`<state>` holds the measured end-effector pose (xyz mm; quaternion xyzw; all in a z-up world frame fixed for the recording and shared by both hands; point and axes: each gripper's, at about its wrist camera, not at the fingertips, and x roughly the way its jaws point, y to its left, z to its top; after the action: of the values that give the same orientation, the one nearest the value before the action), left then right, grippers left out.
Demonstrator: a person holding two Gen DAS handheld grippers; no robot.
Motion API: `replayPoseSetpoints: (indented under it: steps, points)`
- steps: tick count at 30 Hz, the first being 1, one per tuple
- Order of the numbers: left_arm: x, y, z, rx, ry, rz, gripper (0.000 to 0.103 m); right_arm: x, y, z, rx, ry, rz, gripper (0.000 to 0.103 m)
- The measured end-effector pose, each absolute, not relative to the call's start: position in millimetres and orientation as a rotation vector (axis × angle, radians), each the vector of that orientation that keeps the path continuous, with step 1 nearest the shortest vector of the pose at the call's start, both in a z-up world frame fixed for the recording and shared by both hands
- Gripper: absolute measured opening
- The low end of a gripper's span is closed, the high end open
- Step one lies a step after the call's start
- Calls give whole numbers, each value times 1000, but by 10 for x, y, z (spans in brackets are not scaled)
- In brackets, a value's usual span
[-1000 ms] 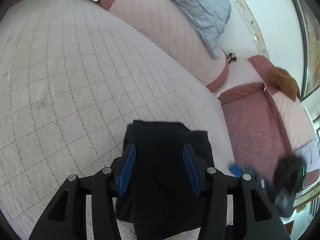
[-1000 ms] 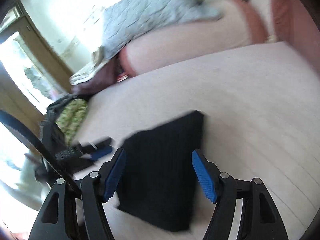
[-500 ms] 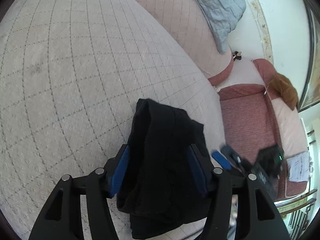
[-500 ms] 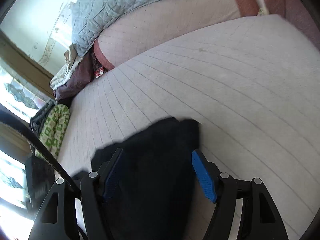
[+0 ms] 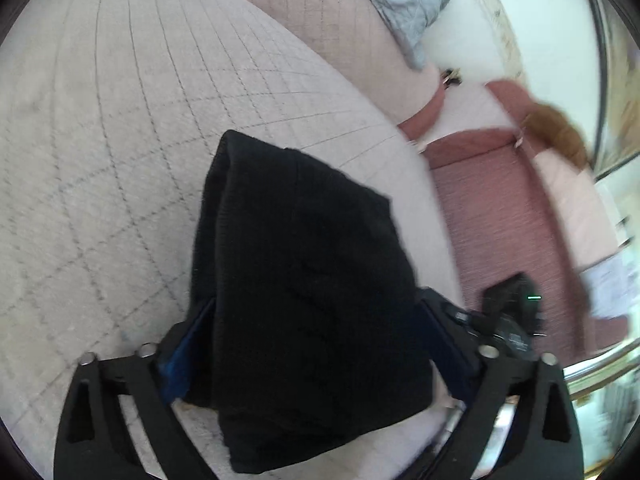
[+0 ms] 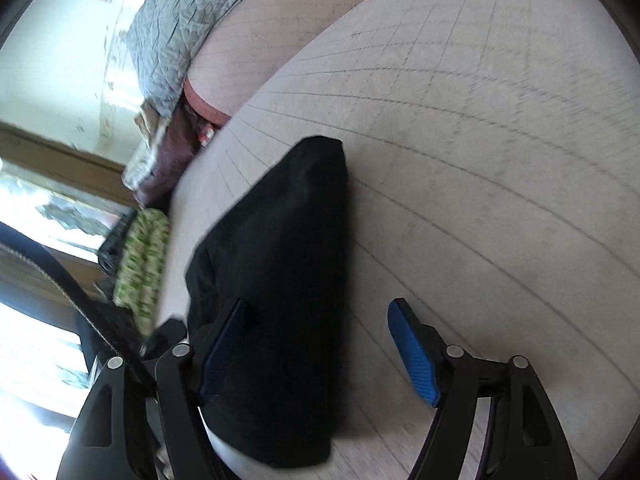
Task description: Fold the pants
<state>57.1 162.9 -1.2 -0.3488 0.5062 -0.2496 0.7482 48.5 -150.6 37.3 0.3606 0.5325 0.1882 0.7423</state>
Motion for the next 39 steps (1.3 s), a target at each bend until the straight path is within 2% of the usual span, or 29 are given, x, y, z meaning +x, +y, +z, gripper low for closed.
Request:
replayPoseSetpoints:
  steps: [4,9,10,11,13,17,24,29,32,36,39]
  points:
    - [693,1716,-81,-866,1104,-529,103,712,-1411,261,831,1174,498,81]
    - [675,1237,74,-537,1075,-520,101,716,-1302,242,793,1139,559,78]
    - [656,1154,119,-494,1074,-539,89,712,-1290,255,780,1141,555,72]
    - [645,1101,151,-479,1079,-565,67,707,-1280,267,771,1142,555,68]
    - [676,1037,136,-529,1124,-651,38,697,-1296,289,784,1132,557,55]
    - [737,968,240,-493,1100,-635,38,717,-1313,414,778,1108,561,44]
    - [1325,958,455,-509,1077,-604,39,1097,-1358,724,710,1026,540,40]
    - [1255,888,415,-516,1096,-561,39,1219,-1476,591,739,1042,528,39]
    - [1105,968,323,-551,1112,-522,37,1191,-1482,496,738,1084,544,44]
    - [1018,1177,117,-593,1152,-395,37,1199,-1525,486,780,1083,519,68]
    - [980,1354,39,-639,1164,-381,38,1157,-1576,453,768,1090,475,69]
